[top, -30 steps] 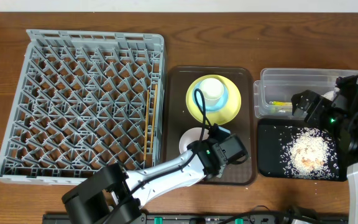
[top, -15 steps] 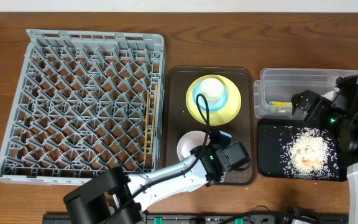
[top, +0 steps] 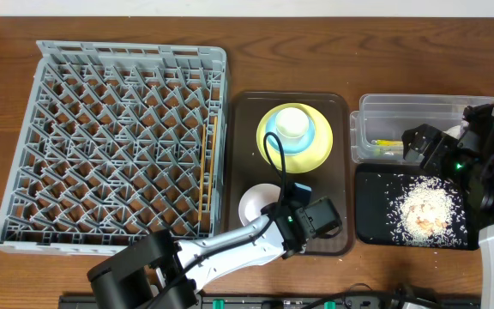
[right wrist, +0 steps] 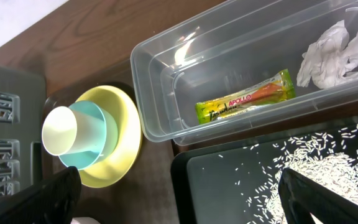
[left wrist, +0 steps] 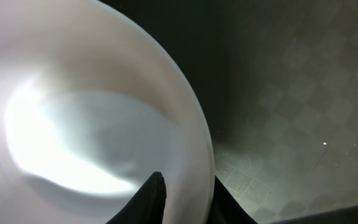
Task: Sort waste into correct bins and load items into the dishwasher
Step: 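Lift the white plate and carry it left toward the dish rack, then lower the white plate upright into the dish rack slots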
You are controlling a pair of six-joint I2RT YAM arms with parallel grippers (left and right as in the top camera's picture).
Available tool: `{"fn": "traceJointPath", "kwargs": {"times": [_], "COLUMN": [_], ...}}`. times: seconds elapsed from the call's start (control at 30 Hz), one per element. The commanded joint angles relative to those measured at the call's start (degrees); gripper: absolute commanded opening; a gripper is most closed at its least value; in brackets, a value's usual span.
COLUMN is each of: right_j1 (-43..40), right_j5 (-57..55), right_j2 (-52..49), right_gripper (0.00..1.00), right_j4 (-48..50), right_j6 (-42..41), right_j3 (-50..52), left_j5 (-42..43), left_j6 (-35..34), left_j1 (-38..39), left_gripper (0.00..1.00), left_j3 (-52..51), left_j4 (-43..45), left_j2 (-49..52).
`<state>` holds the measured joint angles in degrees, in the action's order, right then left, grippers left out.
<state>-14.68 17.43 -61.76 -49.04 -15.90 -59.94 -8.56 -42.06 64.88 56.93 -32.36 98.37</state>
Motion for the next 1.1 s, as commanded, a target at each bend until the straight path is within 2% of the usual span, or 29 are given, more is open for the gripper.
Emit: {"fn": "traceJointPath", "kwargs": {"times": [0.0, 0.13, 0.27, 0.5, 0.6, 0.73, 0.9, 1.07], "right_j1": [-0.26, -0.26, -0.26, -0.26, -0.26, -0.26, -0.26, -0.26], "right_j5": [0.61, 0.61, 0.61, 0.61, 0.61, 0.61, 0.61, 0.61], "right_j2": [0.26, 0.26, 0.26, 0.26, 0.26, 0.26, 0.26, 0.26], "right_gripper": [0.99, 0.99, 0.99, 0.99, 0.99, 0.99, 0.99, 0.99], "right_j4": [-0.07, -0.07, -0.07, -0.07, -0.07, -0.07, -0.07, -0.07], "right_j6": [0.28, 0.28, 0.28, 0.28, 0.28, 0.28, 0.28, 0.28], "right_j3": [-0.59, -0.59, -0.59, -0.59, -0.59, -0.59, -0.59, -0.59], "left_j5": [-1.16, -1.14, -0.92, -0.66, 3.72, 15.45, 39.45, 61.96], "left_j6": [-0.66, 1.51, 3.89, 11.13, 13.55, 17.62, 23.47, 28.41], "left_j1": [-0.02, -0.04, -0.48, -4.48, -8.79, -19.08, -35.76, -52.22], "left_gripper": [0.1, 0.08, 0.08, 0.07, 0.08, 0.07, 0.08, 0.08], "left_j3": [-0.42, -0.09, 4.02, 13.29, 13.86, 13.86, 13.86, 13.75], "left_j4": [-0.13, -0.2, -5.42, -9.25, -9.29, -11.34, -12.28, -14.23], "left_j2": [0.63, 0.5, -2.82, -17.79, -24.41, -31.04, -34.45, -32.81]}}
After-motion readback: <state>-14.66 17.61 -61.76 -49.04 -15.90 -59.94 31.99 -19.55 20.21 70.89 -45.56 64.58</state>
